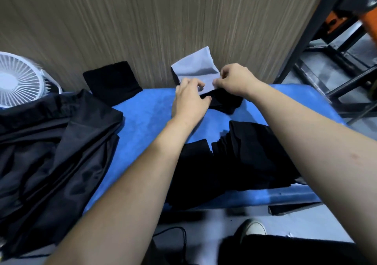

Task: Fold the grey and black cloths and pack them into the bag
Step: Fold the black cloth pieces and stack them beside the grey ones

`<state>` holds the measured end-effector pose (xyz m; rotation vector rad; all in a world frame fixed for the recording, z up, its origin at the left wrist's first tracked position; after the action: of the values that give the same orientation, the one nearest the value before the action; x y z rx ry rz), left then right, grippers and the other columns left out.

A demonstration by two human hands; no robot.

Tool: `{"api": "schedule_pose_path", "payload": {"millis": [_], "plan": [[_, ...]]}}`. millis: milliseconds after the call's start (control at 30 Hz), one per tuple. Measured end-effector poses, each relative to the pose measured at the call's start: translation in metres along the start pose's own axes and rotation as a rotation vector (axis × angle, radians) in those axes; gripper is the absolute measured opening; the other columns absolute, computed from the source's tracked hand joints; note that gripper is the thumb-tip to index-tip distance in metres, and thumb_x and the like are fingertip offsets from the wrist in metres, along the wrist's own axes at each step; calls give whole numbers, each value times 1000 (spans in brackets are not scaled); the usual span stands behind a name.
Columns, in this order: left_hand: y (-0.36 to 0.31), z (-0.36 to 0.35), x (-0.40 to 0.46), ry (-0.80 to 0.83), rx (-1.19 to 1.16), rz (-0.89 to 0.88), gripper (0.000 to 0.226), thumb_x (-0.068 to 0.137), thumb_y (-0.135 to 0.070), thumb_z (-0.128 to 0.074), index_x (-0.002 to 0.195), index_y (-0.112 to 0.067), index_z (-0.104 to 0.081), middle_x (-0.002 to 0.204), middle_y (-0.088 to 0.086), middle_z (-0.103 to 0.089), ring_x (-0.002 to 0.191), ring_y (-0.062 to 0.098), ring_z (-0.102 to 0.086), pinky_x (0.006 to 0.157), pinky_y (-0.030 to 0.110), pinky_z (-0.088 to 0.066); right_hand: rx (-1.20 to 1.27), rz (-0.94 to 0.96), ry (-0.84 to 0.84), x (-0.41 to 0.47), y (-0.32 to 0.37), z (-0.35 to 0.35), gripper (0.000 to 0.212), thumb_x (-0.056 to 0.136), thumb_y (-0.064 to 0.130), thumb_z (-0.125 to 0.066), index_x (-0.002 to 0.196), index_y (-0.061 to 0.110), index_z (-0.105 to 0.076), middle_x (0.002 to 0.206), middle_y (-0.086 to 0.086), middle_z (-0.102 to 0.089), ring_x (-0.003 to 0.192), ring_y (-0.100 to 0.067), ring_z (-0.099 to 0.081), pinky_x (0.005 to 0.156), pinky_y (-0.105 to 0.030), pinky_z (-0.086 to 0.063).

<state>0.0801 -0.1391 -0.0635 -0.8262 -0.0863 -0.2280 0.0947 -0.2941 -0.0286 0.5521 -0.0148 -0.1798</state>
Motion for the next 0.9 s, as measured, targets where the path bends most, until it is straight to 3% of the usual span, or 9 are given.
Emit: {"api": "schedule_pose_path", "payload": {"millis": [200, 300, 367, 467, 600, 700, 767, 833, 900], "plan": [[-7, 8, -1, -88, 4, -19, 45, 85, -37, -73, 121, -19, -55, 126, -2, -52, 120, 21, -43, 101, 37, -41, 250, 139, -8, -11, 25, 1, 24, 81, 18, -67, 68, 16, -47, 62, 5, -44, 56, -8, -38, 51, -21, -32], [-11, 22, -4, -165, -73, -54, 28, 87, -28, -70, 111, -19, -57, 116, -1, -57, 111, 21, -52, 93, 37, -45, 471, 197, 8, -26, 40, 5, 17, 82, 15, -67, 73, 14, -52, 65, 1, -52, 58, -6, -43, 54, -19, -35], [-15, 34, -7, -206, -141, -71, 18, 89, -22, -67, 104, -19, -59, 106, -1, -63, 97, 17, -59, 82, 34, -48, 587, 223, 49, -36, 50, 5, 19, 87, 23, -68, 78, 15, -54, 72, -3, -56, 64, -9, -48, 58, -22, -38], [-19, 54, -17, -202, -283, -89, 8, 91, -22, -65, 97, -18, -63, 90, -1, -68, 80, 13, -62, 73, 31, -48, 689, 205, 85, -46, 57, 7, 23, 94, 37, -65, 81, 21, -53, 73, 5, -62, 67, -11, -54, 64, -30, -42], [-21, 74, -35, -127, -344, -151, 19, 97, -27, -58, 79, -21, -62, 70, -4, -63, 65, 13, -55, 65, 34, -44, 728, 170, 102, -65, 63, 10, 37, 86, 48, -72, 88, 19, -49, 83, -3, -66, 75, -16, -61, 70, -39, -49], [-18, 85, -48, -51, -394, -152, 22, 96, -31, -57, 82, -19, -69, 77, 7, -70, 71, 18, -62, 73, 44, -52, 780, 154, 186, -87, 70, 10, 46, 81, 46, -77, 99, 15, -49, 91, -10, -69, 79, -22, -66, 79, -44, -57], [-16, 94, -57, -22, -428, -155, 20, 92, -31, -62, 88, -13, -71, 85, 14, -72, 77, 25, -66, 80, 51, -54, 821, 143, 246, -101, 76, 8, 39, 87, 38, -75, 103, 14, -50, 83, -5, -71, 73, -19, -68, 80, -44, -58], [-14, 103, -66, -14, -459, -166, 22, 87, -30, -71, 85, -8, -69, 81, 16, -69, 72, 19, -59, 72, 46, -53, 861, 150, 310, -115, 86, 4, 23, 94, 31, -68, 99, 13, -53, 65, 5, -64, 60, -11, -62, 73, -37, -53], [-11, 111, -75, 1, -499, -165, 22, 87, -24, -75, 78, -7, -64, 72, 9, -64, 68, 15, -54, 65, 36, -47, 896, 172, 336, -127, 96, 0, 13, 97, 24, -63, 93, 12, -59, 63, 5, -62, 56, -8, -57, 71, -33, -49]]}}
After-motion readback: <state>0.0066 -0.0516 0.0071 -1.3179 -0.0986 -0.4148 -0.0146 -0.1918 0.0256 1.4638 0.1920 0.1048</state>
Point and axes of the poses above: each hand's wrist, its own x-axis towards the middle knuckle, its own z-axis out of the back of the hand, y = z × x, the point moved 6 cm from there along x, towards the middle knuckle
